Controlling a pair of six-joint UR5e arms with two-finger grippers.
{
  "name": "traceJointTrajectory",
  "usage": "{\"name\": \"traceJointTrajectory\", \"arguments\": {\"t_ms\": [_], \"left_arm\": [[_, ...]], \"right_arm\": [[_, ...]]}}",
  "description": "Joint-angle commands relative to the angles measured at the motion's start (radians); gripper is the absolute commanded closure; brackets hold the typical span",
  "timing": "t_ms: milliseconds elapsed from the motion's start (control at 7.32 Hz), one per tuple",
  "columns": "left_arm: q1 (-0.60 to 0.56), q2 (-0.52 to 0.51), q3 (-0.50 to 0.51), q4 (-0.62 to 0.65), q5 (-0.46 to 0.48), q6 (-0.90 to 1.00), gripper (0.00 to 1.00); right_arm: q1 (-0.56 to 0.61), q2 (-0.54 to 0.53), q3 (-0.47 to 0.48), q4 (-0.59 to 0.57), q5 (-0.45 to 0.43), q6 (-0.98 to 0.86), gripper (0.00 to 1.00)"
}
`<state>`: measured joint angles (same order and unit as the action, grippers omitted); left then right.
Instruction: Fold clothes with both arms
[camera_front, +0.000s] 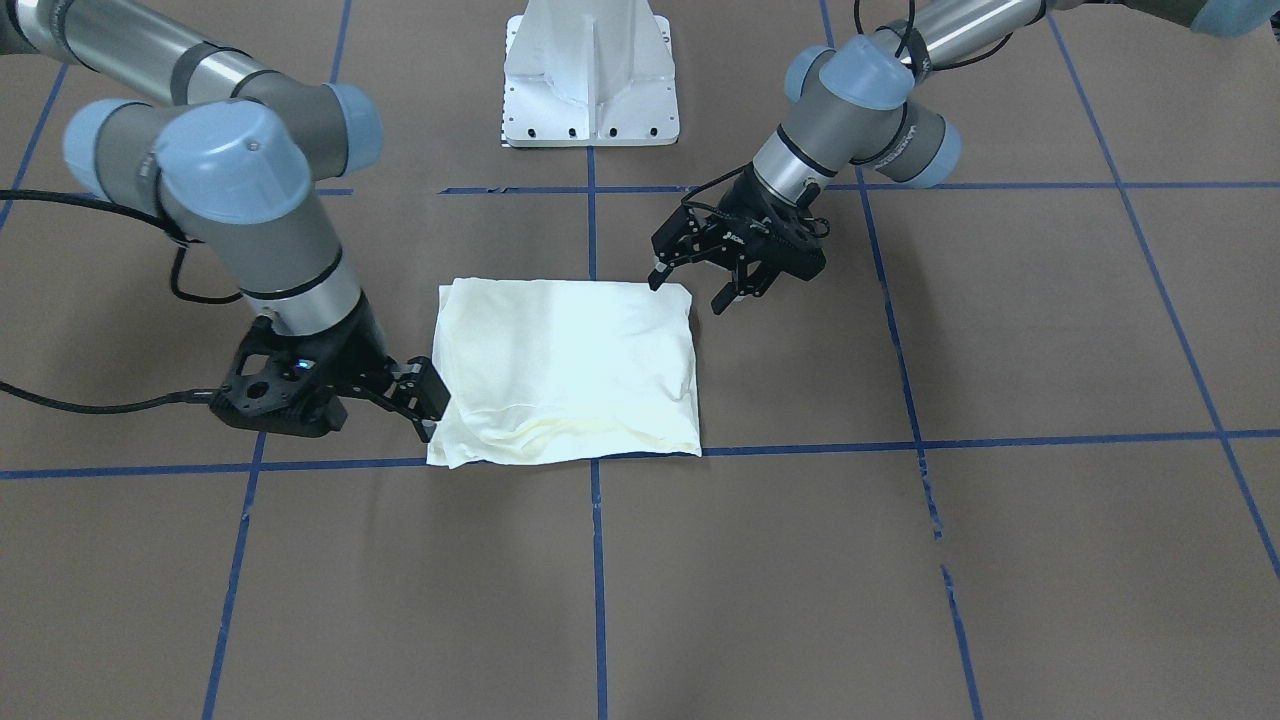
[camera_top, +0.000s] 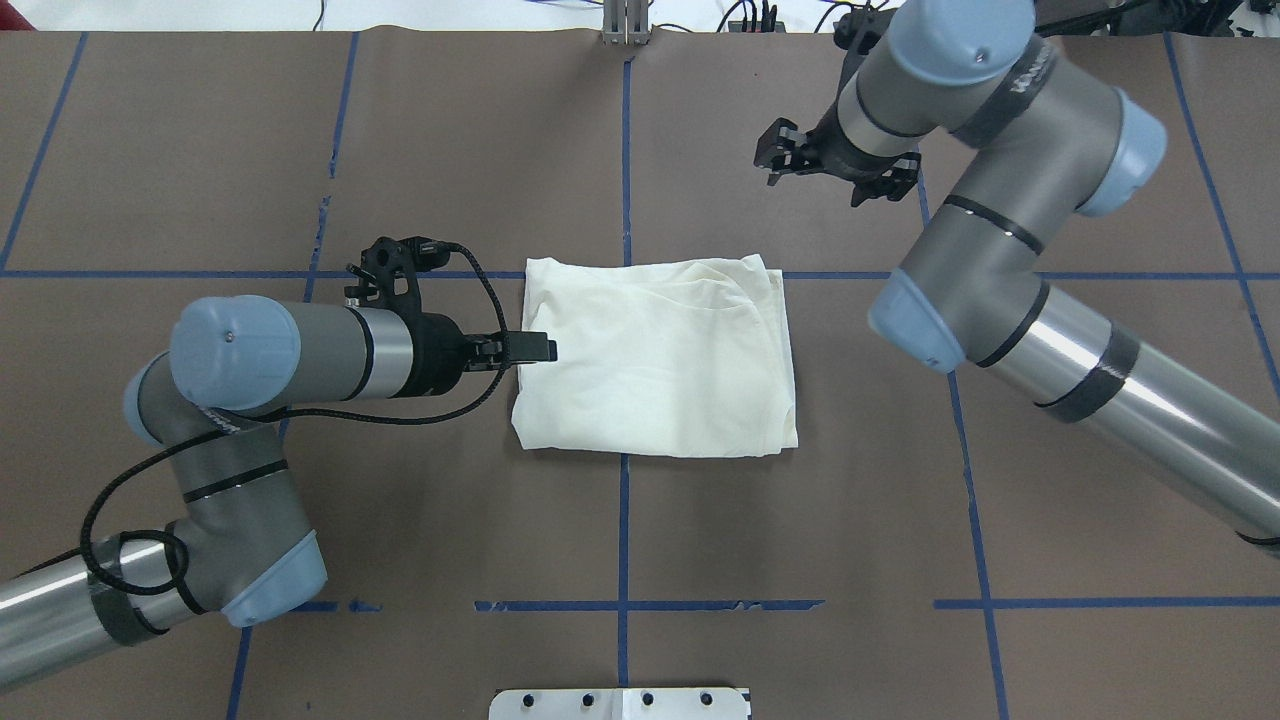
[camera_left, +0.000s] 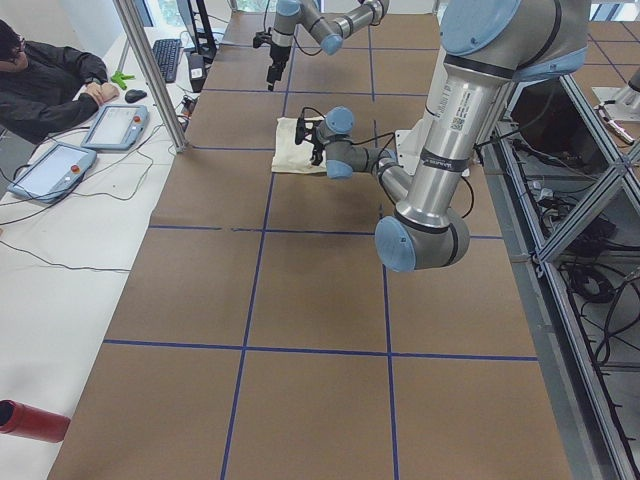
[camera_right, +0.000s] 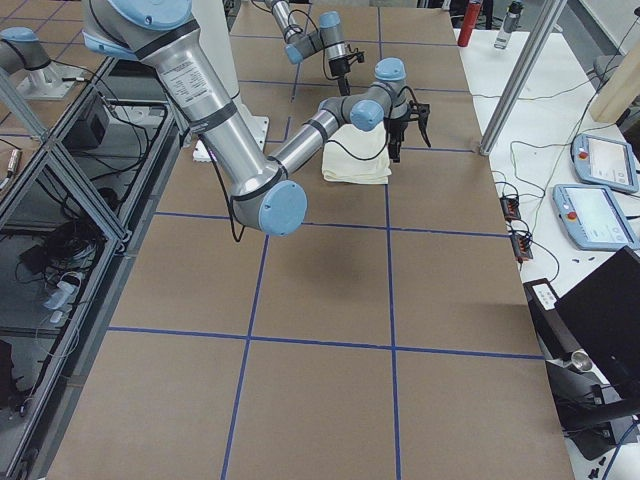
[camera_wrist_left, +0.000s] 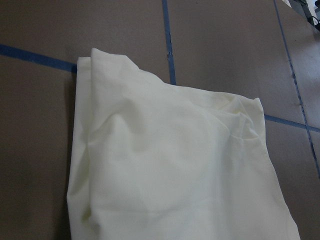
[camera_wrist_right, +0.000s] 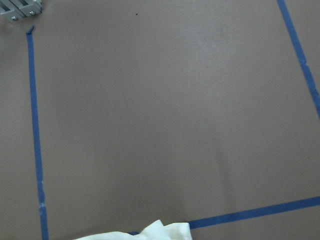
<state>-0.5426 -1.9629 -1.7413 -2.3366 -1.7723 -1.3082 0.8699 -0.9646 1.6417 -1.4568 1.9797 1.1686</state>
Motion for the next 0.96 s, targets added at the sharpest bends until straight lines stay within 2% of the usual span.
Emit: {"name": "traceJointTrajectory", "arguments": {"t_ms": [0,137,410,683,820], "left_arm": [[-0.084,0.096,-0.241,0.371,-0.019,0.281,0.01],[-0.147,0.167,-0.317,0.46,-0.039,0.397,0.01],[-0.351,0.362,-0.388,0.461,-0.183,0.726,0.01],[-0.611,0.479,-0.37,0.464,-0.3,1.105,0.01],[-0.748,0.514,-0.322,0.47,-0.338,1.3,0.01]], "right_arm": [[0.152,-0.13,0.134,-0.121,0.129,-0.293,0.0],[0.241,-0.22,0.171,-0.138,0.195,-0.446,0.0],[0.435,-0.404,0.176,-0.14,0.296,-0.832,0.0],[0.581,-0.556,0.178,-0.14,0.315,-1.106,0.0],[0.639,-0.618,0.178,-0.142,0.317,-1.201,0.0]]}}
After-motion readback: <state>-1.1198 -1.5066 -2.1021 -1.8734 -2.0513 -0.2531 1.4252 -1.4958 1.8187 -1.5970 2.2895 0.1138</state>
